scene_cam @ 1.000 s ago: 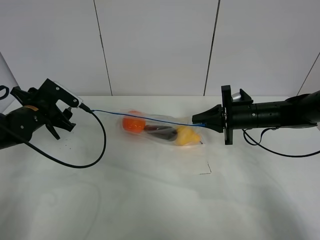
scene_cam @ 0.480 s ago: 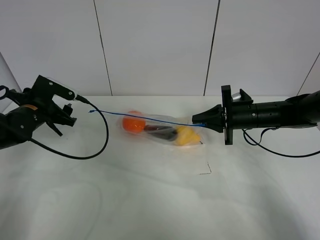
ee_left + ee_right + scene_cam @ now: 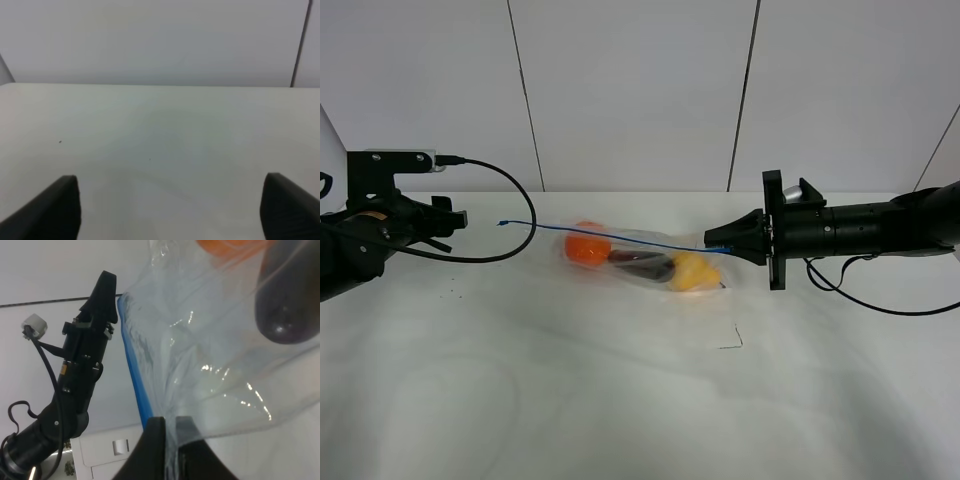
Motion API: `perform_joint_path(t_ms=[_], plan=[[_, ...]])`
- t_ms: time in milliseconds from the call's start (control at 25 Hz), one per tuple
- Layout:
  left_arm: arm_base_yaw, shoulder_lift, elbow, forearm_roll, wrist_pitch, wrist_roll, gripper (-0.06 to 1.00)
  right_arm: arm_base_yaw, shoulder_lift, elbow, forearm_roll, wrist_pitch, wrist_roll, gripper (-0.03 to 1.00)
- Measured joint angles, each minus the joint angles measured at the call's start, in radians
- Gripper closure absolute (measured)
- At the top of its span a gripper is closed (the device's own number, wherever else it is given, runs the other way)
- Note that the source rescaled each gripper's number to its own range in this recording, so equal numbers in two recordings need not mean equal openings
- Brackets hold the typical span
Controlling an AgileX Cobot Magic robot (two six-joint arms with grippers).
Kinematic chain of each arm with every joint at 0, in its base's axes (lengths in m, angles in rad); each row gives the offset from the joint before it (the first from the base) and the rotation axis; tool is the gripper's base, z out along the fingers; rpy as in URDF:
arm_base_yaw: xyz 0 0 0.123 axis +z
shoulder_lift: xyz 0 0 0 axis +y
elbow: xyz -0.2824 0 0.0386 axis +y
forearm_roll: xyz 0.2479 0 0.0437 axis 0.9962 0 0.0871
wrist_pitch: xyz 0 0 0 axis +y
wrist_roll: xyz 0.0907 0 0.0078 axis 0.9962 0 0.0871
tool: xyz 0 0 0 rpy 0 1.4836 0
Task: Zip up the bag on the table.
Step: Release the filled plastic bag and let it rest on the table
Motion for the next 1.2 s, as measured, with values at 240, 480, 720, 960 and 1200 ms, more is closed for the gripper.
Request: perform_joint_path(t_ms=[240, 480, 720, 960, 1200], plan=[[0.0, 0.0, 0.0, 0.0, 0.004, 0.003, 0.01, 0.0, 0.0, 0.0, 0.0, 0.0, 0.002, 0.97], [0.013, -0.065, -0.057, -0.006, 0.367, 0.201, 0.01, 0.0, 0.0, 0.0, 0.0, 0.001, 0.002, 0.97], [0.093, -0.102, -0.213, -0.046, 0.985, 0.19, 0.01, 0.0, 0.0, 0.0, 0.0, 0.001, 0.005, 0.97], [0.148, -0.103, -0.334, 0.135, 1.345, -0.093, 0.01, 0.0, 0.0, 0.0, 0.0, 0.001, 0.01, 0.97], [0.149, -0.103, -0.411, 0.351, 1.486, -0.3, 0.01, 0.0, 0.0, 0.0, 0.0, 0.001, 0.01, 0.97]])
